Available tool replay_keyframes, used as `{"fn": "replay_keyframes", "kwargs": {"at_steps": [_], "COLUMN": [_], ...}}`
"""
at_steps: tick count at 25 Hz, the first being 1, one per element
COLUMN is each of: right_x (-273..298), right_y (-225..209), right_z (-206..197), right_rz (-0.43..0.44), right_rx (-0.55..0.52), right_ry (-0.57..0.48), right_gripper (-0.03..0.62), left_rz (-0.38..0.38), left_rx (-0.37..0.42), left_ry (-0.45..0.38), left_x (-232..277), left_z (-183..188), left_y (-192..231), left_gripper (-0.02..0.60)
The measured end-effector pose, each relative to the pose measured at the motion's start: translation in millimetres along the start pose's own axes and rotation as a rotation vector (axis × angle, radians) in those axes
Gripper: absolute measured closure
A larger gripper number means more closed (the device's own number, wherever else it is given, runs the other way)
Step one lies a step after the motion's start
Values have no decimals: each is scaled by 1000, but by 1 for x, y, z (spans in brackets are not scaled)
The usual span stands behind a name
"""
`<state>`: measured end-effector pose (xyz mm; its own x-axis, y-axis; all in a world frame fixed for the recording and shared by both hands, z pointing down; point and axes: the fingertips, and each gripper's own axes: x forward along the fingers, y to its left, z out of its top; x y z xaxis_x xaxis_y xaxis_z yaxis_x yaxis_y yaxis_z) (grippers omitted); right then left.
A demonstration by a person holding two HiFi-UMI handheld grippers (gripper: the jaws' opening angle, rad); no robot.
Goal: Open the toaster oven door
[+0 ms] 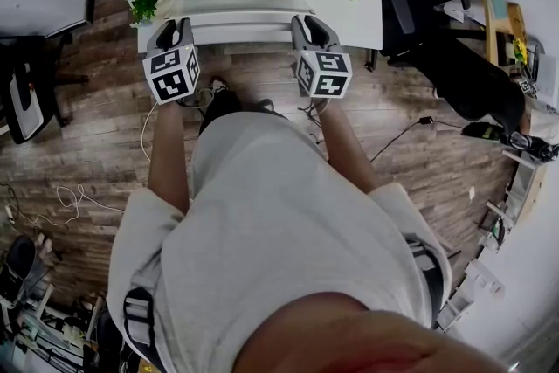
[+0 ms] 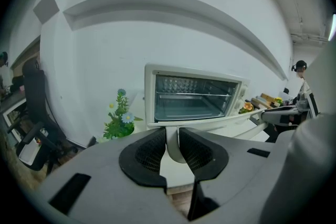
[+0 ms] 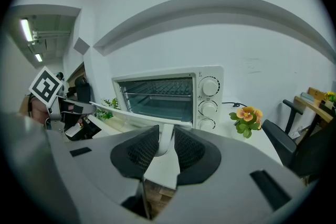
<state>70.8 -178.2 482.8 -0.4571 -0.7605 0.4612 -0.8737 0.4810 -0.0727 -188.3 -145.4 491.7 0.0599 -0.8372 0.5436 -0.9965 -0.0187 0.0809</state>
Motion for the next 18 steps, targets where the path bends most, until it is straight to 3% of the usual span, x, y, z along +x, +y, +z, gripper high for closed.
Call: {"fn": "replay_keyframes", "kwargs": {"at_steps": [5, 9, 18], "right_x": [-7, -20, -14], "right_y": [2, -1, -11], "right_z": [-10, -15, 2], "right_rz": [33, 48, 113], "right_rx": [-14, -10, -57], "right_ry": [21, 11, -20], "right_gripper": [489, 433, 368], "left_rz": [0, 4, 3], "left_rx": [-4, -3, 4], "left_ry": [21, 26, 35], "left_x": [-1, -3, -2], "left_z": [-9, -12, -14], "left_y": [0, 0, -1], "left_gripper": [485, 485, 485]}}
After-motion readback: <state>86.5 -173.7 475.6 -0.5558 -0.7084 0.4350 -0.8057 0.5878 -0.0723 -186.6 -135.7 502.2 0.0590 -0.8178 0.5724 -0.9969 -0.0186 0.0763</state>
